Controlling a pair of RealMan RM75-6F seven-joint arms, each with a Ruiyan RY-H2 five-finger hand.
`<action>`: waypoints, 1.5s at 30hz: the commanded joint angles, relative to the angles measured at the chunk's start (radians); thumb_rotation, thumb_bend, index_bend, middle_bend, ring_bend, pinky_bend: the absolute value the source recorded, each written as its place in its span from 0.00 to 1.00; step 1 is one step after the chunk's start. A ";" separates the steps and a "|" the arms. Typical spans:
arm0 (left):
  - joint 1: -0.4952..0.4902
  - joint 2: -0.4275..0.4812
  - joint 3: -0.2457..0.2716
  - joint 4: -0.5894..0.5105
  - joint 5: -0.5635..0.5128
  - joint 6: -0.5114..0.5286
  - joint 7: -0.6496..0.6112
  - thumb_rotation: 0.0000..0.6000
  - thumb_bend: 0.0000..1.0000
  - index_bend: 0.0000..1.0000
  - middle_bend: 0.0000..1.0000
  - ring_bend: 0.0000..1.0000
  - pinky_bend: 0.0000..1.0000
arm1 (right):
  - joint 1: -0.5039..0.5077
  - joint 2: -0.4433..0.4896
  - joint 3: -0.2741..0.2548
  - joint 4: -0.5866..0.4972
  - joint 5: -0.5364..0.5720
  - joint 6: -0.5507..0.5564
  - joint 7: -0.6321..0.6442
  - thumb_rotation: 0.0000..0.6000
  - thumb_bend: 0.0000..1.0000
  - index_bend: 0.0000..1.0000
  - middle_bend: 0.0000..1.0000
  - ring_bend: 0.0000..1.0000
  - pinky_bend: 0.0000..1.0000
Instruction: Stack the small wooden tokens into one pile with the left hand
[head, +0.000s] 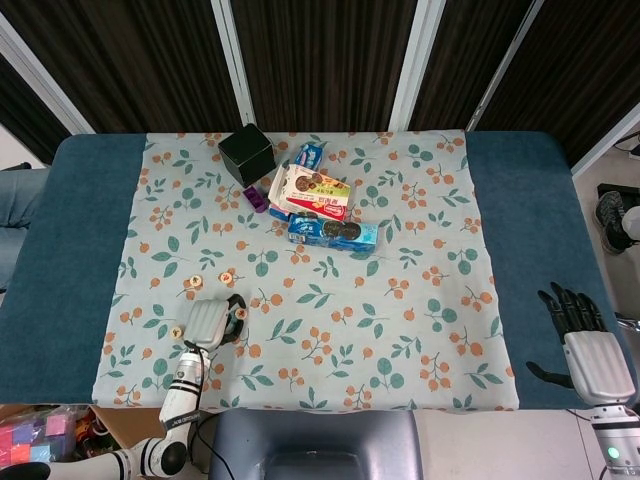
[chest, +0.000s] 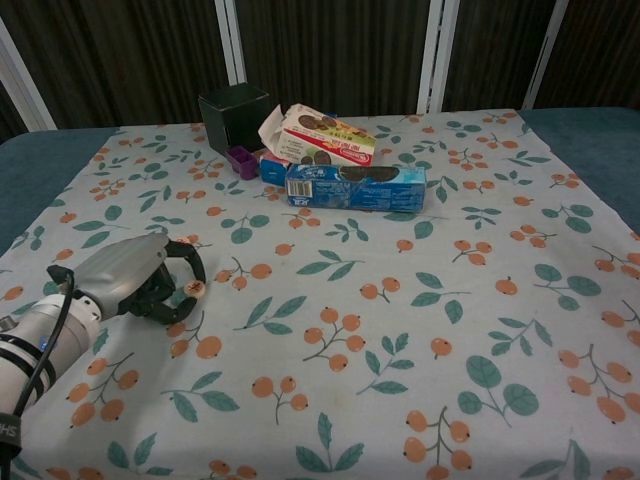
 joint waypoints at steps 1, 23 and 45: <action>0.001 0.004 0.000 -0.009 0.010 0.011 -0.009 1.00 0.43 0.49 1.00 1.00 1.00 | 0.000 0.000 0.000 0.001 0.000 0.000 0.000 1.00 0.15 0.00 0.00 0.00 0.00; 0.132 0.290 0.040 -0.249 -0.011 0.094 -0.073 1.00 0.43 0.49 1.00 1.00 1.00 | 0.006 -0.009 -0.006 -0.005 0.002 -0.019 -0.029 1.00 0.15 0.00 0.00 0.00 0.00; 0.193 0.319 0.095 -0.222 0.057 0.120 -0.186 1.00 0.43 0.49 1.00 1.00 1.00 | 0.009 -0.010 -0.010 -0.009 0.002 -0.028 -0.039 1.00 0.15 0.00 0.00 0.00 0.00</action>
